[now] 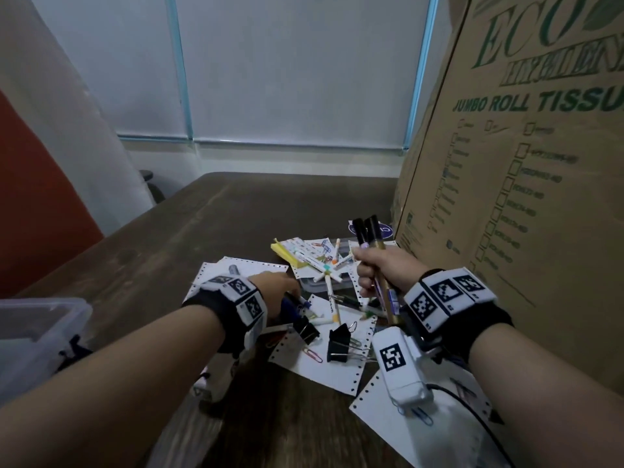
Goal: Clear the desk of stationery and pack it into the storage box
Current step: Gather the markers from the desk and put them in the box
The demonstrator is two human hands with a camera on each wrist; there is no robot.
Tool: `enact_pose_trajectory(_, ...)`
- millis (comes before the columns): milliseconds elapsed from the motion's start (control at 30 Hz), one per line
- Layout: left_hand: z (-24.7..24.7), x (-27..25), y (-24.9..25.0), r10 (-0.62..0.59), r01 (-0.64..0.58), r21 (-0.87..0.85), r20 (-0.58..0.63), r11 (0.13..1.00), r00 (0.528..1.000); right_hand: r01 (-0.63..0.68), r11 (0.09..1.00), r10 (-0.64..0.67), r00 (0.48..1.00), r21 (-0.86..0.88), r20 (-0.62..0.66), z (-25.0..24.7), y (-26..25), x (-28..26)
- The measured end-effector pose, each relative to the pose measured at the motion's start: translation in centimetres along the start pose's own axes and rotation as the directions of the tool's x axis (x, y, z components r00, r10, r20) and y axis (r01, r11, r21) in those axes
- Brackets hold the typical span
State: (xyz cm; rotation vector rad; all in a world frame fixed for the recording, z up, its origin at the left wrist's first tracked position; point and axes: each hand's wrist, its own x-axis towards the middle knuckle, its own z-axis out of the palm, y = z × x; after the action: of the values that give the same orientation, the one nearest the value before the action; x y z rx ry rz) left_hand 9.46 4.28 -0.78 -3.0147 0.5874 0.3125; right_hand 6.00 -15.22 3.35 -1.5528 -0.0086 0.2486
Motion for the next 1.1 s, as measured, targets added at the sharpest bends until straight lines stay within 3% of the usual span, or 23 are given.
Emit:
enact_pose_trajectory(100,0.9,1.2,0.2,0.024,-0.025,0.042,0.016,0.999,1.0,0.039,0.999,-0.039,0.999,-0.019,0.026,-0.3,0.1,0.0)
enact_pose_trajectory(267,0.6,1.7,0.8,0.023,-0.026,-0.023,-0.116,0.999,0.993,0.088,0.993,-0.087,0.996,-0.073,0.029,-0.3,0.1,-0.1)
enact_pose_trajectory(333,-0.3,1.3,1.0,-0.006,-0.027,-0.119,-0.267,0.993,0.964,0.12,0.99,-0.118,0.993,-0.074,0.029,-0.5,0.2,-0.1)
enact_pose_trajectory(400,-2.1,0.6,1.4,-0.096,-0.063,-0.311,-0.471,0.948,0.877,0.152,0.984,-0.153,0.988,-0.088,-0.003,-0.7,0.3,0.1)
enact_pose_trajectory(467,-3.9,0.0,2.0,-0.227,-0.145,-0.562,-0.539,0.815,0.811,0.171,0.979,-0.175,0.984,-0.111,-0.024,-0.8,0.1,0.1)
enact_pose_trajectory(500,-4.6,0.0,2.4,-0.274,-0.194,-0.692,-0.504,0.695,0.819,0.171,0.978,-0.175,0.984,-0.115,-0.021,-0.6,-0.1,0.0)
enact_pose_trajectory(533,-5.2,-0.2,2.8,-0.283,-0.231,-0.806,-0.436,0.544,0.854,0.17,0.979,-0.172,0.985,-0.112,-0.014,-0.5,-0.2,0.0)
enact_pose_trajectory(600,-6.1,-0.8,3.9,-0.176,-0.24,-0.934,-0.291,0.265,0.94,0.159,0.984,-0.16,0.987,-0.076,-0.006,0.1,-0.2,-0.2)
enact_pose_trajectory(667,-6.4,-1.5,4.7,-0.042,-0.22,-0.969,-0.226,0.116,0.973,0.144,0.987,-0.143,0.989,-0.071,0.026,0.5,0.0,-0.3)
enact_pose_trajectory(733,-6.3,-1.7,4.9,-0.014,-0.21,-0.963,-0.216,0.166,0.976,0.135,0.983,-0.135,0.991,-0.127,0.013,0.9,0.4,-0.2)
enact_pose_trajectory(767,-6.1,-1.5,4.6,-0.049,-0.191,-0.941,-0.213,0.28,0.976,0.125,0.981,-0.13,0.991,-0.151,-0.022,0.9,0.6,-0.1)
enact_pose_trajectory(800,-5.8,-1.3,4.1,-0.112,-0.153,-0.88,-0.225,0.45,0.968,0.109,0.981,-0.121,0.991,-0.163,-0.065,0.9,0.8,0.0)
enact_pose_trajectory(867,-4.9,-0.4,2.2,-0.271,0.034,-0.616,-0.297,0.787,0.916,0.094,0.98,-0.114,0.987,-0.173,-0.11,0.8,1.1,0.0)
enact_pose_trajectory(900,-4.4,0.1,1.3,-0.334,0.157,-0.489,-0.3,0.858,0.893,0.095,0.981,-0.115,0.987,-0.172,-0.111,0.8,1.2,0.0)
enact_pose_trajectory(1000,-1.5,1.4,-1.5,-0.478,0.442,-0.236,-0.128,0.866,0.869,0.107,0.99,-0.115,0.991,-0.093,-0.076,0.6,1.2,-0.2)
enact_pose_trajectory(1100,1.4,2.1,-2.9,-0.579,0.577,-0.109,0.013,0.81,0.815,0.111,0.99,-0.116,0.992,-0.09,-0.043,0.5,1.2,-0.1)
